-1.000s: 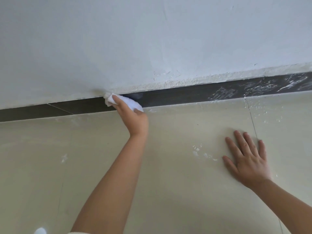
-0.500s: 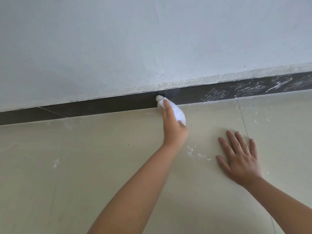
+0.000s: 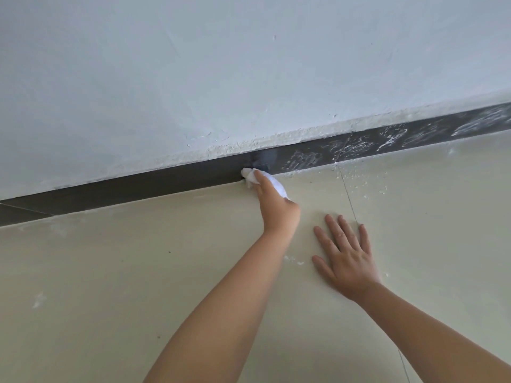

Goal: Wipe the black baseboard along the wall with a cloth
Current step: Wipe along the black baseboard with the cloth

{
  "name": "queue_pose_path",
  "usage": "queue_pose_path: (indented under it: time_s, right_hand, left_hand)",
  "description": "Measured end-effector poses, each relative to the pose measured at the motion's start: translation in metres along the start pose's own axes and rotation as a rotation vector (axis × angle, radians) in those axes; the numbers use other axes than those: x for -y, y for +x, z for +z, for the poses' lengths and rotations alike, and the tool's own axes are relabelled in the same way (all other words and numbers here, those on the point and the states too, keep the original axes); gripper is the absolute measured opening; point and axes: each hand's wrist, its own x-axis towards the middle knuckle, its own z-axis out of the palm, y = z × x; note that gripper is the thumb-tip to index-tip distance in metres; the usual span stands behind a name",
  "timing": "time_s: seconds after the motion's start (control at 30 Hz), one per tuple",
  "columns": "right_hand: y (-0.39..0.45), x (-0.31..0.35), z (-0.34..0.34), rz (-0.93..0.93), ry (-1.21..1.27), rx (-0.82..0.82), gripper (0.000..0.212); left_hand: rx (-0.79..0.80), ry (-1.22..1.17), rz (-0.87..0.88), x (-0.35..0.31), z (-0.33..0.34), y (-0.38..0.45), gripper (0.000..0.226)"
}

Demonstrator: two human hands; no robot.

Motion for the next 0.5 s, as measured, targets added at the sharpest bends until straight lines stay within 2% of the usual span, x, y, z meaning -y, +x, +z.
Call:
queue_pose_path:
  time_s: [0.13,0.23,0.3,0.43,0.5]
  right_hand:
    - [-0.003,-0.007,-0.007,-0.002,0.039,-0.034,0.083]
    - [-0.011,-0.025,-0.013,0.036,0.022,-0.025,0.076]
    - [-0.023,-0.045,-0.013,0.055,0.011,-0.011,0.079]
    - [-0.057,-0.084,0.003,0.108,0.036,-0.001,0.102]
    - [-0.062,-0.095,-0.002,0.095,0.024,0.039,0.101]
  left_hand:
    - [-0.059,0.151,0.203,0.007,0.008,-0.011,0.075]
    - [-0.099,0.209,0.278,0.008,0.008,-0.009,0.078]
    - [-0.128,0.24,0.299,0.005,0.015,-0.006,0.077]
    - [-0.018,0.317,0.353,-0.004,0.046,-0.009,0.08]
    - [0.073,0.341,0.385,-0.009,0.064,-0.009,0.082]
